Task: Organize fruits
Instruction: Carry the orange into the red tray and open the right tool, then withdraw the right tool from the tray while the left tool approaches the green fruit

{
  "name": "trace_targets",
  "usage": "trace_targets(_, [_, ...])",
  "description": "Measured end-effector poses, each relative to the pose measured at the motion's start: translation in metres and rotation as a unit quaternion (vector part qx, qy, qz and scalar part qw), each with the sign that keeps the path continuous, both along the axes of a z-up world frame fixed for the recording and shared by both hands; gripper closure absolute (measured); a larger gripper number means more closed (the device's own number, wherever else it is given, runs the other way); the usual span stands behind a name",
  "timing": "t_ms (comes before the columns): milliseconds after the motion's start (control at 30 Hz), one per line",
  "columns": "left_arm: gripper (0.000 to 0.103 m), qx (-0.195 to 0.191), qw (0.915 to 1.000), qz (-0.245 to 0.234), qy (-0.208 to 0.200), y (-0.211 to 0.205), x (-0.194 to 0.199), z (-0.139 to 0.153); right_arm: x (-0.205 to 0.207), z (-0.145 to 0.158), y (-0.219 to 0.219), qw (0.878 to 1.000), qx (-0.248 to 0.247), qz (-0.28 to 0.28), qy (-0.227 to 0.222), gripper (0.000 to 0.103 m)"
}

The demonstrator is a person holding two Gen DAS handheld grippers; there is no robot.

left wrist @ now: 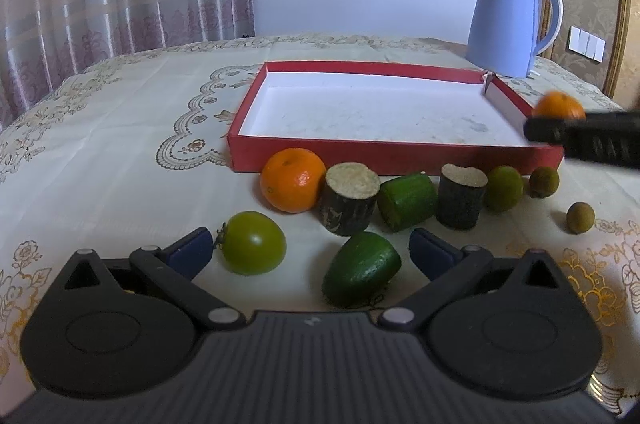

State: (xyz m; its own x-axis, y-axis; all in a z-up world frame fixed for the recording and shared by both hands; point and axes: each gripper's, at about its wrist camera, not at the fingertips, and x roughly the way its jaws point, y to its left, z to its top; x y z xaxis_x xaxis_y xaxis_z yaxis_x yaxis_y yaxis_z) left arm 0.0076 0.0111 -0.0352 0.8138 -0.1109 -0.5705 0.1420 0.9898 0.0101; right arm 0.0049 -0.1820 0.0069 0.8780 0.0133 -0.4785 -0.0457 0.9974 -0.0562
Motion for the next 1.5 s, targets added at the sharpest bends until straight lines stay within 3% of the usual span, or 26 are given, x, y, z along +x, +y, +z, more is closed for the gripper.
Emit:
trace_targets(200, [0.0,0.006,1.0,0.0,-0.007,-0.001,0.0,-0.005,0.039,0.0,-0.006,1.0,-0.003,-0.021,0.002,0.059])
trace_targets(600, [0.0,-0.003,1.0,0.004,0.002,0.002,0.006,-0.008,0.116,-0.031,-0.014,0.996,0.0,-0.045,0.072,0.059])
trace_targets(967, [0.0,0.0,1.0,0.005,0.004,0.0,0.008,-0.009,0.129,-0.036,-0.009,0.993,-0.019,-0.045,0.103,0.055])
trace_targets(1033, [0.0,-0.001,1.0,0.006,0.002,0.0,0.007,-0.009,0.126,-0.033,-0.011,0.994,-0.009,-0.043,0.102,0.043])
trace_targets(1133, [0.0,-0.003,1.0,0.005,-0.004,0.001,0.005,-0.009,0.109,-0.021,-0.013,0.996,-0.006,-0.047,0.07,0.034])
trace_targets(1300, [0.0,0.006,0.9998,-0.001,-0.018,0.0,-0.001,-0.008,0.062,-0.008,-0.011,0.999,-0.008,-0.021,0.029,0.032])
trace_targets(1500, [0.0,0.01,0.9993,-0.009,-0.034,0.003,-0.017,-0.006,-0.007,-0.019,-0.006,0.999,0.013,0.037,0.012,0.032])
